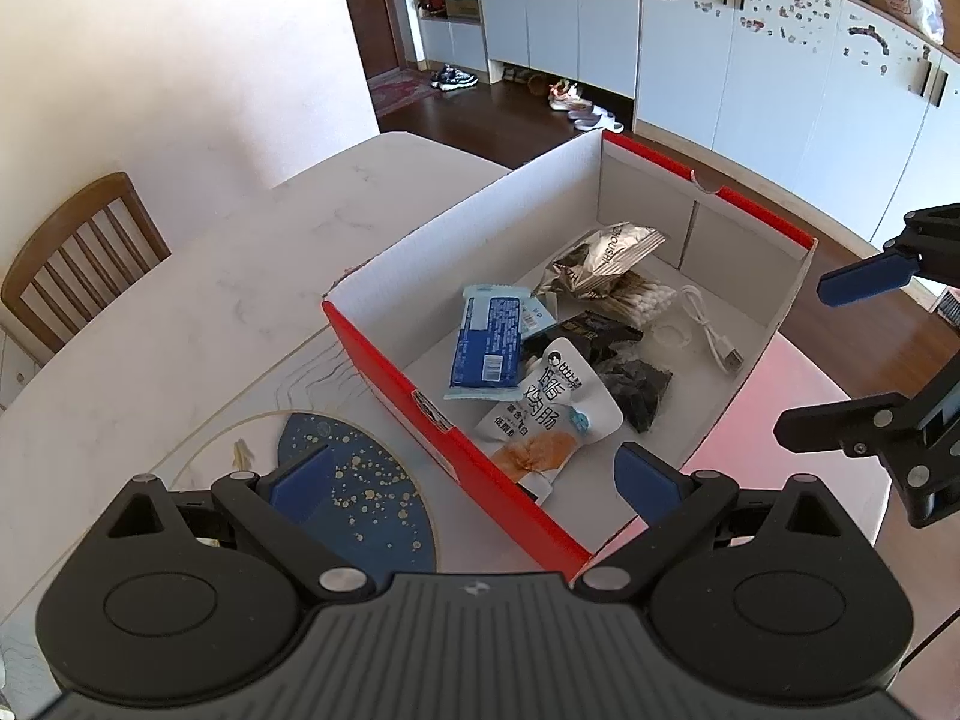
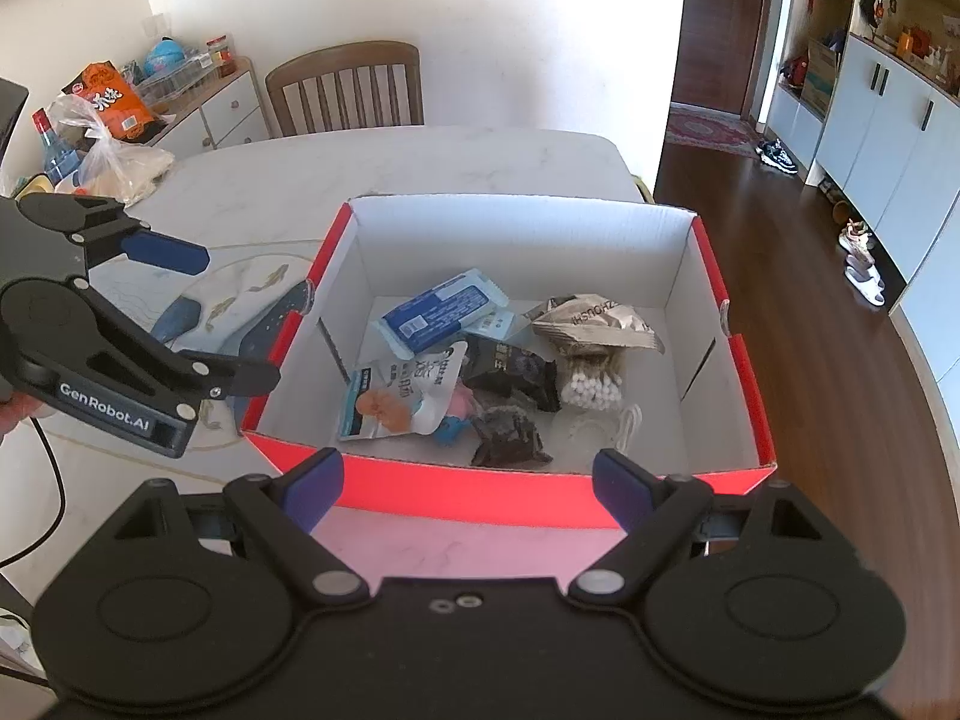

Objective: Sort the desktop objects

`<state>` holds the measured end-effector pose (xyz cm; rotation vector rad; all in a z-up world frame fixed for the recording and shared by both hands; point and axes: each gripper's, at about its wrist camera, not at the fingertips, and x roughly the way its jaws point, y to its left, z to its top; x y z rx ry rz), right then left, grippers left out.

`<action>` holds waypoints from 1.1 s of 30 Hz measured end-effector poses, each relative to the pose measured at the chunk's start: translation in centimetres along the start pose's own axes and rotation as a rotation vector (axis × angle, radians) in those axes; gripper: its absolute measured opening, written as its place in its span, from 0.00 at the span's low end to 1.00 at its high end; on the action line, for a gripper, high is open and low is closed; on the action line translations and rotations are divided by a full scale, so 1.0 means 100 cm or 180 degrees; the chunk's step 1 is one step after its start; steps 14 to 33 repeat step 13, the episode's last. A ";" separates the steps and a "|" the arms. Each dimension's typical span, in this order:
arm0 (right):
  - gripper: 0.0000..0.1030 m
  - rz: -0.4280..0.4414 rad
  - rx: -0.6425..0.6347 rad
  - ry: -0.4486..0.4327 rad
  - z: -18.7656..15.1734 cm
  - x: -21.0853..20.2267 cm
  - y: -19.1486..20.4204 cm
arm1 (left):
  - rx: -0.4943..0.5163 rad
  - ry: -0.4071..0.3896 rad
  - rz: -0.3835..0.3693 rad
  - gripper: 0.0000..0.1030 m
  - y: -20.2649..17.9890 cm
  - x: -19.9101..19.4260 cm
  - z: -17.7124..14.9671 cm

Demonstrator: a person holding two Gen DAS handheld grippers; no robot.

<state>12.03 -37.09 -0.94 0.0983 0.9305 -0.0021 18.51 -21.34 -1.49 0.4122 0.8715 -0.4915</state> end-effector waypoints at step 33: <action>0.87 -0.0044 0.0080 0.0012 -0.002 -0.005 0.008 | -0.0086 -0.0051 0.0039 0.97 0.015 -0.008 -0.009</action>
